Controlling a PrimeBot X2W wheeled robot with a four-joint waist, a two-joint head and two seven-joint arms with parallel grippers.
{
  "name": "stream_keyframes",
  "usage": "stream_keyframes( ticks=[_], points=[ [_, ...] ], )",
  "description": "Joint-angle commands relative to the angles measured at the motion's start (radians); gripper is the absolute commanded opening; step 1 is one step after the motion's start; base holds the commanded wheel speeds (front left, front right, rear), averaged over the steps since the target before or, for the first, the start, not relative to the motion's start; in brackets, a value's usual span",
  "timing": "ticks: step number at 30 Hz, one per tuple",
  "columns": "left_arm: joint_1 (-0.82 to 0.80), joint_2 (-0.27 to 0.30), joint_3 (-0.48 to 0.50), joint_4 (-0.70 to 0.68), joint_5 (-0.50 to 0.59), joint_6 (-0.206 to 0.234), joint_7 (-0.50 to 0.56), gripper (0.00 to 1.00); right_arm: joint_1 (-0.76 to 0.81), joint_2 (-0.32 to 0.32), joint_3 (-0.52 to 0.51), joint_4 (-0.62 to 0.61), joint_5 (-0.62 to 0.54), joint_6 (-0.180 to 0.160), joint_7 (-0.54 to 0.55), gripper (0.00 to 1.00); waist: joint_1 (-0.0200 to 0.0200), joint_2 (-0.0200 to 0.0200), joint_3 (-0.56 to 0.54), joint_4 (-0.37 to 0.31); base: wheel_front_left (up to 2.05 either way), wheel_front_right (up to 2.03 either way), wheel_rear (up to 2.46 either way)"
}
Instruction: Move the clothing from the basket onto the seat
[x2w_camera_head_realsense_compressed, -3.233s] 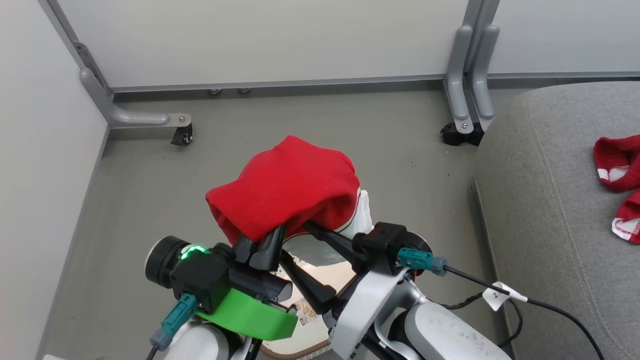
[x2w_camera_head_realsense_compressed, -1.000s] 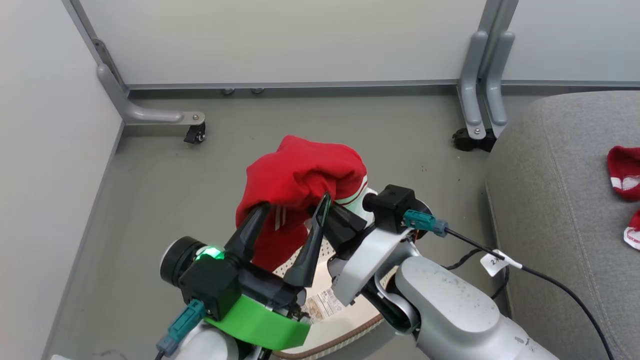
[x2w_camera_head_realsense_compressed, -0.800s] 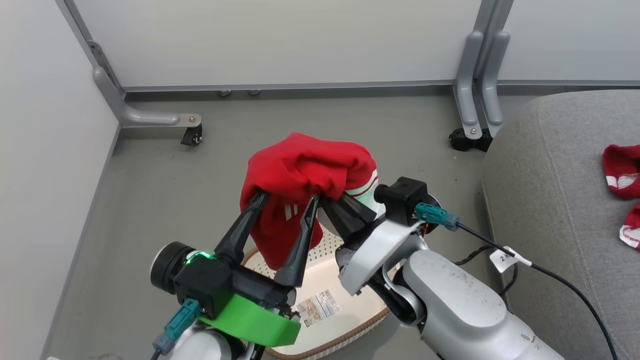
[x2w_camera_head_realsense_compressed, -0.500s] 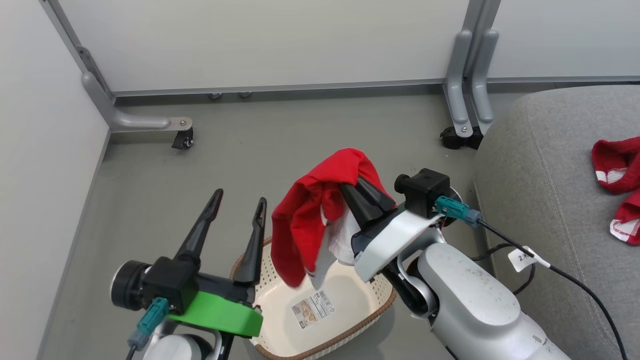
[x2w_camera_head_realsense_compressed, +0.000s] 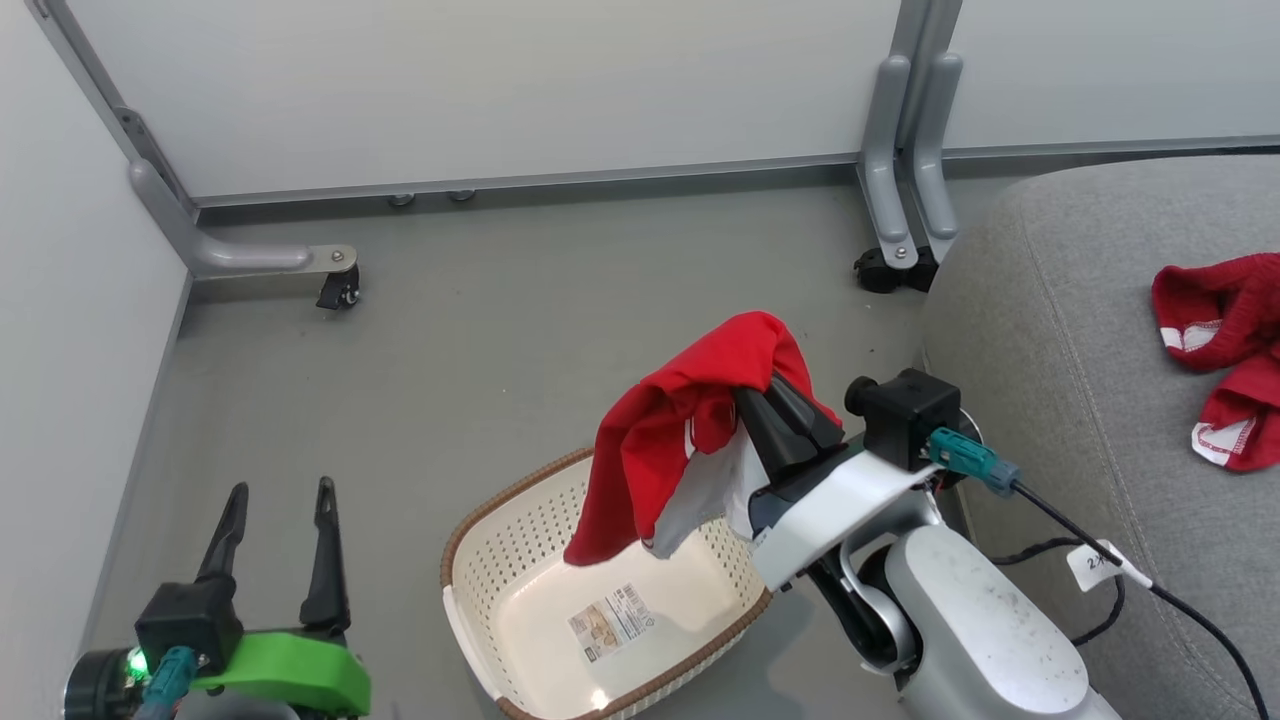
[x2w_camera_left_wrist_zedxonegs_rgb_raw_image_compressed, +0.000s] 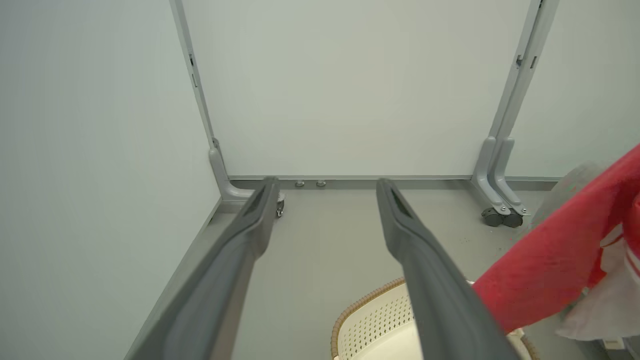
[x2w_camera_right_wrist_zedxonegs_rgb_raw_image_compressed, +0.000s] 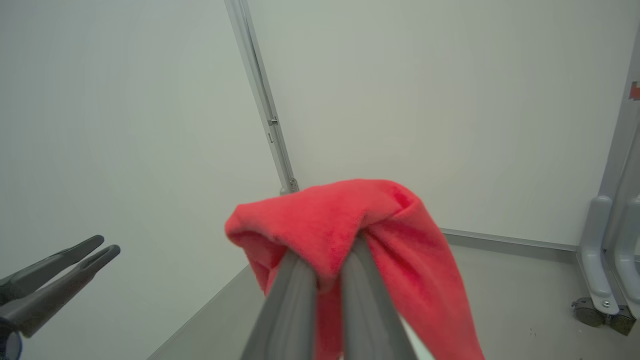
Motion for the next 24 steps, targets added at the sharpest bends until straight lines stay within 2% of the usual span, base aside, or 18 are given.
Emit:
stream_keyframes(
  ticks=[1,15,24],
  points=[
    [0.023,0.009,0.012,0.015,0.004,-0.004,-0.006,1.0,0.019,-0.001,-0.009,-0.015,-0.01,0.0,0.007,0.0,0.0,0.0,-0.003,-0.002,0.0,0.0,0.0],
    [0.107,-0.048,0.122,-0.004,0.078,-0.052,-0.008,1.0,0.115,-0.001,-0.066,-0.134,-0.051,0.0,0.077,0.0,0.0,0.0,-0.023,-0.011,0.0,0.0,0.0],
    [0.11,-0.082,0.164,-0.012,0.119,-0.085,-0.008,1.0,0.151,-0.001,-0.128,-0.177,-0.09,0.0,0.116,0.0,0.0,0.0,-0.01,-0.064,0.0,0.0,0.0]
  ],
)
